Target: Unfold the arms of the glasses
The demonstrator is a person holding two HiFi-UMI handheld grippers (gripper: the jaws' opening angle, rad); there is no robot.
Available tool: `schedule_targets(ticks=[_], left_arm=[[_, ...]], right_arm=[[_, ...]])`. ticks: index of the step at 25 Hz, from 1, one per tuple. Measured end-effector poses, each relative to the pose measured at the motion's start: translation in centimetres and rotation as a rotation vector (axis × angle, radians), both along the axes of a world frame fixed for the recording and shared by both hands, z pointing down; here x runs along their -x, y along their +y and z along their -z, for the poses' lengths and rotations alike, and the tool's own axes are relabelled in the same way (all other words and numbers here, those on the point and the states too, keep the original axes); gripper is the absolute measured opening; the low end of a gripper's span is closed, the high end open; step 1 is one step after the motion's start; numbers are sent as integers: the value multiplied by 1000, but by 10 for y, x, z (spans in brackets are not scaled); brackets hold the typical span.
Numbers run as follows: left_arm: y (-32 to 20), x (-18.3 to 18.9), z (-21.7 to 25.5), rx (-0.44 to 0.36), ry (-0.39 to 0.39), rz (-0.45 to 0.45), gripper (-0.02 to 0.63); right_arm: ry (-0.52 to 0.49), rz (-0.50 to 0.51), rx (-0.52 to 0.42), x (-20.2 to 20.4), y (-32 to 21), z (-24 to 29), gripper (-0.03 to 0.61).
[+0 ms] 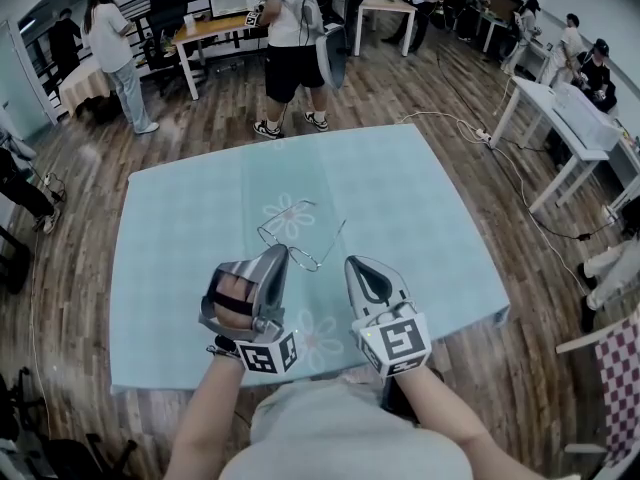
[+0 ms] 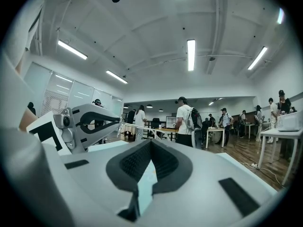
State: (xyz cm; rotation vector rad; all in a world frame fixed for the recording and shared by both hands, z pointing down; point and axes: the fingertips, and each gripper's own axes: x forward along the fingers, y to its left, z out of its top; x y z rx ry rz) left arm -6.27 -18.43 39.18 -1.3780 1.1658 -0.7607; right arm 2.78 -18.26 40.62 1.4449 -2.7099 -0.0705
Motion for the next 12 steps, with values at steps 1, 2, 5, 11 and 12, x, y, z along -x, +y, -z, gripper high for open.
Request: schedule_targets(ticks=[1,2,5,11,12], left_arm=[[0,-1,0,-1,0,-2,11],[1,-2,1,-3,-1,-4,11],[3,-2,0,-7,-3,-8,11],[0,-3,0,-17,-6,-13,11],[-1,-3,1,-19,-6,-14,11]], right_arm=[[-2,2,-1,0,0,0,6],[-2,3,-1,0,0,0,6],[1,4,-4,2,2,-1,6],[8,-2,4,-1,-2,-3,6],[10,-3,5,-1,-3,-3,6]])
